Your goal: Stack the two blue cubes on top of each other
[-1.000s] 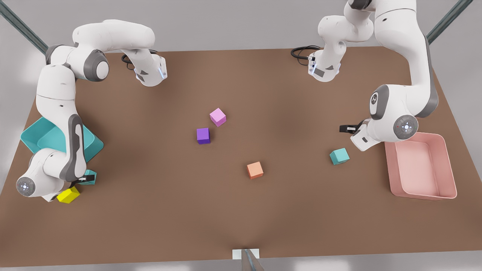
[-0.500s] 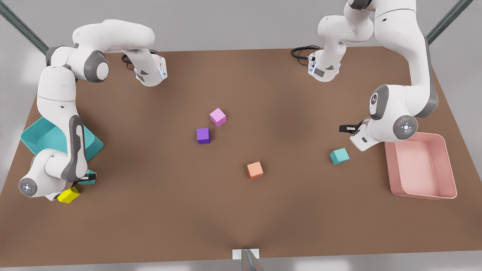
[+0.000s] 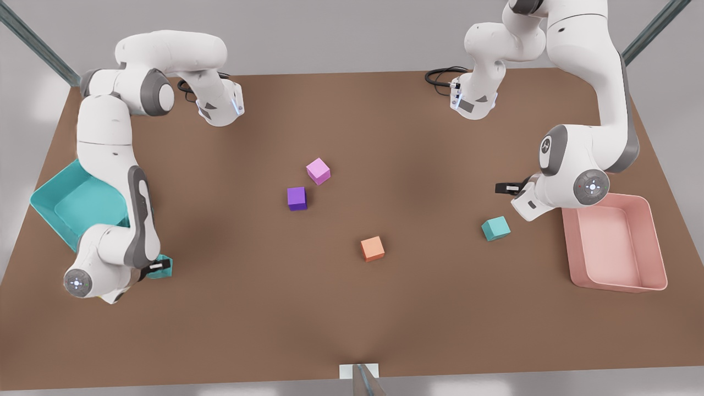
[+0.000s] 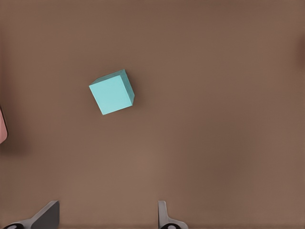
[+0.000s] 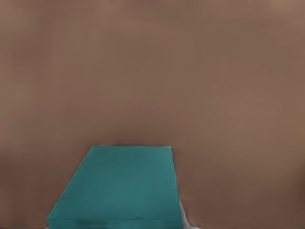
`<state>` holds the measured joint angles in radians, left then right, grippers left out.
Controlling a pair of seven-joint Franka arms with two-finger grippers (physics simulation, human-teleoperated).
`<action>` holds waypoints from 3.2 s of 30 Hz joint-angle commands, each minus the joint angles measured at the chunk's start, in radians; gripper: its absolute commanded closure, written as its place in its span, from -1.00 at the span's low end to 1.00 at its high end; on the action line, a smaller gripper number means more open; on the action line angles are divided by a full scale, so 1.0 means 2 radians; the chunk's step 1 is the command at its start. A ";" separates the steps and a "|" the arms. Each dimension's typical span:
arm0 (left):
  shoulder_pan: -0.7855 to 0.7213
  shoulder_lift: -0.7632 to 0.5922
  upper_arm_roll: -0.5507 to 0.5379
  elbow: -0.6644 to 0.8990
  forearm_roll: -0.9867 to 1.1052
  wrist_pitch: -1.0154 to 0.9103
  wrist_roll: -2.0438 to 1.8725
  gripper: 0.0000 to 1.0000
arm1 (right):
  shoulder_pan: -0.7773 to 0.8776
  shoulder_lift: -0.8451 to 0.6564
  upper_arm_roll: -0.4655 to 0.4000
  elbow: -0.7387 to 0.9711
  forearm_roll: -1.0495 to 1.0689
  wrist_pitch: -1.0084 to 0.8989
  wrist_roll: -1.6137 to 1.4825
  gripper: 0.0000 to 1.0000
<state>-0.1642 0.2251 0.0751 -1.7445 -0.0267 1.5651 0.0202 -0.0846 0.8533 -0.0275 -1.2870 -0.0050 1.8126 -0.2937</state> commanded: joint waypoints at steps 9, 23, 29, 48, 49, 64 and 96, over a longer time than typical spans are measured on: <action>0.013 0.074 0.000 -0.018 -0.001 0.148 -0.002 -1.00 | 0.298 -0.021 0.000 0.047 0.035 -0.011 0.424 -0.28; 0.035 0.106 0.006 -0.113 -0.053 0.332 -0.218 -1.00 | 0.422 0.037 0.001 0.053 0.036 0.096 0.609 -0.32; 0.035 0.131 0.006 -0.122 -0.053 0.345 -0.217 -1.00 | 0.419 0.037 0.000 0.056 0.038 0.097 0.605 -1.00; 0.028 0.107 -0.071 -0.039 -0.037 0.228 -0.224 -0.27 | 0.084 -0.392 0.026 -0.104 -0.035 -0.180 0.068 -1.00; 0.027 0.106 -0.106 -0.029 -0.037 0.224 -0.265 -0.27 | 0.089 -0.375 0.024 -0.098 -0.046 -0.181 0.067 -1.00; -0.161 0.279 -0.220 0.193 0.059 0.229 -0.669 -0.28 | 0.091 -0.351 0.026 -0.082 -0.060 -0.207 0.123 -1.00; -0.186 0.363 -0.218 0.302 0.102 0.240 -0.667 -1.00 | 0.081 -0.318 0.023 -0.055 -0.047 -0.226 0.118 -1.00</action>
<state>-0.5369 0.9526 -0.3602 -1.1404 0.1771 2.0367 -1.2377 0.0769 0.2189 0.0185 -1.3979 -0.1003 1.3634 -0.0319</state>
